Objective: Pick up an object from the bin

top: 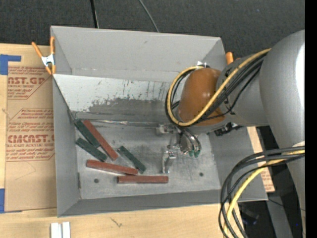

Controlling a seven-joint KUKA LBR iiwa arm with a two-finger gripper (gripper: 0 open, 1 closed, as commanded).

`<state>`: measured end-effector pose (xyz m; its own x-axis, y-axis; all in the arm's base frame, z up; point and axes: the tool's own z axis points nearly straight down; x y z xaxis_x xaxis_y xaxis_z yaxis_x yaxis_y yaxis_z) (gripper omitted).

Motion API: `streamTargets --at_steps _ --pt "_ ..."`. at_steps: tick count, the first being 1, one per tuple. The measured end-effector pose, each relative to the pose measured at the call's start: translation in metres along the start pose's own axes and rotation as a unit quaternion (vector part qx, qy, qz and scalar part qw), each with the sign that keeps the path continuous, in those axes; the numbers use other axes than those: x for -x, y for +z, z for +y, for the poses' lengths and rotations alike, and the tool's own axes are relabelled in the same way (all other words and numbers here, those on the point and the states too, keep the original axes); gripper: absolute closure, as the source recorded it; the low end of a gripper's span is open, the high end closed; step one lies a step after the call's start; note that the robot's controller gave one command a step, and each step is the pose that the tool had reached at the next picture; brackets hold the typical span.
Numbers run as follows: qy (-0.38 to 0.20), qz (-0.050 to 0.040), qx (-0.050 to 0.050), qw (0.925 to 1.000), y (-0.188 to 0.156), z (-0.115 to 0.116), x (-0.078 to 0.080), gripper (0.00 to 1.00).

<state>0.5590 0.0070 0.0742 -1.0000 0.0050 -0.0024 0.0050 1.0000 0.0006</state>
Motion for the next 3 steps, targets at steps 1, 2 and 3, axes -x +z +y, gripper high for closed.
streamTargets --at_steps 1,2,3 --pt "0.03 0.0017 0.0 0.9995 -0.017 0.014 -0.028 0.0" --pt "0.011 -0.0021 0.0 0.9999 -0.002 0.061 -0.042 1.0" --pt "0.011 0.0003 0.0 0.9999 0.0 0.061 -0.043 0.0"
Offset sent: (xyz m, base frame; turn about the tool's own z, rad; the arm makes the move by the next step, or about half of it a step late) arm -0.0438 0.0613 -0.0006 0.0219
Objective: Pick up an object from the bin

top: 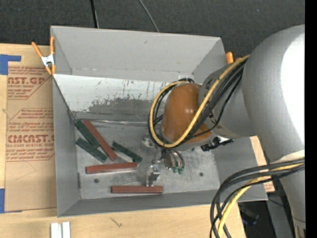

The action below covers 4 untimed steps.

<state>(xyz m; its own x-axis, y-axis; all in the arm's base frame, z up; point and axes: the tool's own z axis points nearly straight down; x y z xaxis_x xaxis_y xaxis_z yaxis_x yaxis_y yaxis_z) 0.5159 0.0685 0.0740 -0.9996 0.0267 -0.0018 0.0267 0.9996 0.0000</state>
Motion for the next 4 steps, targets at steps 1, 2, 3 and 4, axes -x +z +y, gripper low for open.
streamTargets --at_steps 1,2,3,4 --pt "0.0 0.0002 0.0 1.0 0.0 0.0 0.0 0.0" --pt "-0.003 0.0014 0.0 1.0 0.001 0.048 0.028 1.0" --pt "-0.003 0.0013 0.0 1.0 0.001 0.048 0.028 1.0" --pt "-0.041 -0.0044 0.001 0.9991 -0.186 0.076 0.037 1.0"
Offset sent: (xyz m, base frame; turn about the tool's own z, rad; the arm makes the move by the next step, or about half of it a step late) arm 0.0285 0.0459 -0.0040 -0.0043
